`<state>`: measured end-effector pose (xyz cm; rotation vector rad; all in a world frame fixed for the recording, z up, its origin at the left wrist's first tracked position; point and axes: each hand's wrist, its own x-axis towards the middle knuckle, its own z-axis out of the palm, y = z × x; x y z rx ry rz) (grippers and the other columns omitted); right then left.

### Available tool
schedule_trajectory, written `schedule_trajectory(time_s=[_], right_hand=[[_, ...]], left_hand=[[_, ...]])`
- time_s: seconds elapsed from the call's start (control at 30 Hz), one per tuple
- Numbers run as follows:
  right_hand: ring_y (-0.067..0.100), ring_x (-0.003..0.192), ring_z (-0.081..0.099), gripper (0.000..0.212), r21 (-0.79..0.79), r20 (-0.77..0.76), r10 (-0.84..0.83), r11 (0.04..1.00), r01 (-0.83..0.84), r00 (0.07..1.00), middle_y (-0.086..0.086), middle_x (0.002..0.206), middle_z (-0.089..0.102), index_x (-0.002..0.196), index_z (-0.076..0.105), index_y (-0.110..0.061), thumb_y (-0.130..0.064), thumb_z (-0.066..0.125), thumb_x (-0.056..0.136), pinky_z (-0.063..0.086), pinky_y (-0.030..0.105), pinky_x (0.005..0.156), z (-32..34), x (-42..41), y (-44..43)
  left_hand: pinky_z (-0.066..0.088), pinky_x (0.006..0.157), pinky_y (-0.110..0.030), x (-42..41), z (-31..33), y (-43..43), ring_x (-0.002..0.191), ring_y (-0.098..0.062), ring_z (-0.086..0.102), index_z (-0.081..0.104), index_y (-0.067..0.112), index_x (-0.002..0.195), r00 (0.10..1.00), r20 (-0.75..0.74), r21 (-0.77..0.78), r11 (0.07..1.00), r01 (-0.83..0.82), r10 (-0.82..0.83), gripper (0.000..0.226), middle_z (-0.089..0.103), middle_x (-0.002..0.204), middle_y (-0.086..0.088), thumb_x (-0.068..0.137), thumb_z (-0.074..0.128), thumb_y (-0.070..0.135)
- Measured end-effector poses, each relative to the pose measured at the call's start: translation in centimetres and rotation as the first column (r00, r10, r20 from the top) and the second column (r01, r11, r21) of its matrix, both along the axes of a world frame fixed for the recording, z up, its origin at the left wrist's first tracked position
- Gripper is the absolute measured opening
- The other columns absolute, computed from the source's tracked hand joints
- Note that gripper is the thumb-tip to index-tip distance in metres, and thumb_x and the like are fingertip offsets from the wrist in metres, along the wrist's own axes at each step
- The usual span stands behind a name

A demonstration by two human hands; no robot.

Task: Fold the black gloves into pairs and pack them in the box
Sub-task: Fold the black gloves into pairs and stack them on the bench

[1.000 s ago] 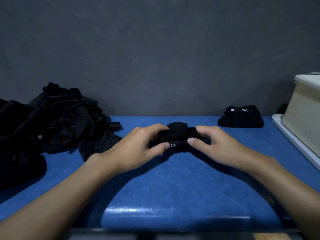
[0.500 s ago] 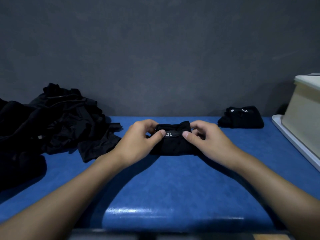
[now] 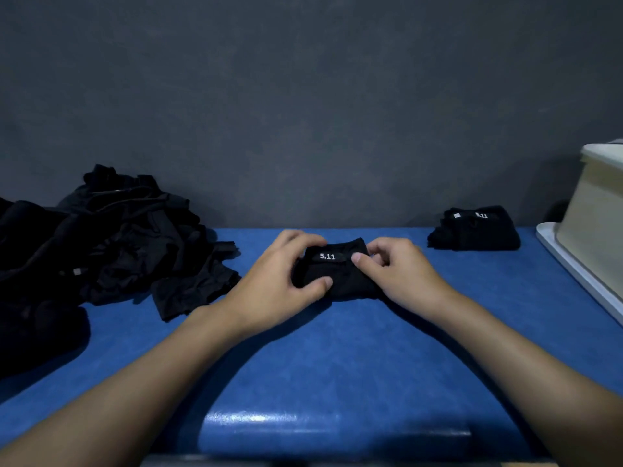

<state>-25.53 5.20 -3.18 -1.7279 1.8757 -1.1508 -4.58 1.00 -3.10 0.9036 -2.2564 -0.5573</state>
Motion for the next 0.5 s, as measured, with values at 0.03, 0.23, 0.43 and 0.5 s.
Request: schedule_trajectory(time_s=[0.03, 0.23, 0.43, 0.5], right_hand=[[0.005, 0.050, 0.044, 0.021, 0.004, -0.003, -0.008, 1.000, 0.008, 1.000, -0.011, 0.055, 0.047, 0.077, 0.064, -0.019, -0.034, 0.064, 0.092, 0.040, 0.027, 0.055, 0.0, 0.0, -0.1], [0.007, 0.079, 0.058, 0.033, -0.027, -0.006, -0.017, 0.999, 0.017, 1.000, -0.011, 0.089, 0.059, 0.119, 0.057, -0.027, -0.042, 0.062, 0.091, 0.052, 0.032, 0.077, -0.1, 0.1, 0.4], [0.009, 0.120, 0.043, 0.034, -0.092, -0.171, 0.151, 0.981, -0.169, 0.974, -0.016, 0.122, 0.043, 0.122, 0.060, -0.039, -0.037, 0.066, 0.089, 0.038, 0.041, 0.106, -0.2, -0.1, 1.4], [0.007, 0.124, 0.037, 0.037, -0.038, -0.236, 0.163, 0.984, -0.177, 0.958, -0.018, 0.127, 0.042, 0.125, 0.060, -0.037, -0.041, 0.064, 0.089, 0.033, 0.044, 0.110, -0.4, -0.3, 1.4]], left_hand=[[0.039, 0.093, -0.012, 0.1, -0.1, -0.1, 0.107, 0.001, 0.052, 0.058, 0.027, 0.126, 1.000, 0.022, -0.006, 1.000, 0.019, -0.019, 0.041, 0.052, 0.118, 0.014, 0.087, 0.070, 0.033], [0.040, 0.091, -0.013, -0.1, -0.1, -0.3, 0.104, -0.001, 0.054, 0.060, 0.024, 0.127, 0.998, 0.062, 0.001, 1.000, -0.015, 0.015, 0.036, 0.055, 0.115, 0.013, 0.092, 0.065, 0.031], [0.042, 0.097, -0.022, -0.2, -0.2, -0.6, 0.106, -0.007, 0.055, 0.058, 0.022, 0.132, 0.992, 0.118, 0.012, 0.999, -0.041, 0.039, 0.040, 0.053, 0.119, 0.009, 0.094, 0.061, 0.034], [0.039, 0.097, -0.019, -0.2, -0.2, -0.6, 0.108, -0.006, 0.053, 0.057, 0.024, 0.134, 0.988, 0.148, 0.018, 0.999, -0.044, 0.041, 0.041, 0.050, 0.121, 0.010, 0.096, 0.058, 0.036]])
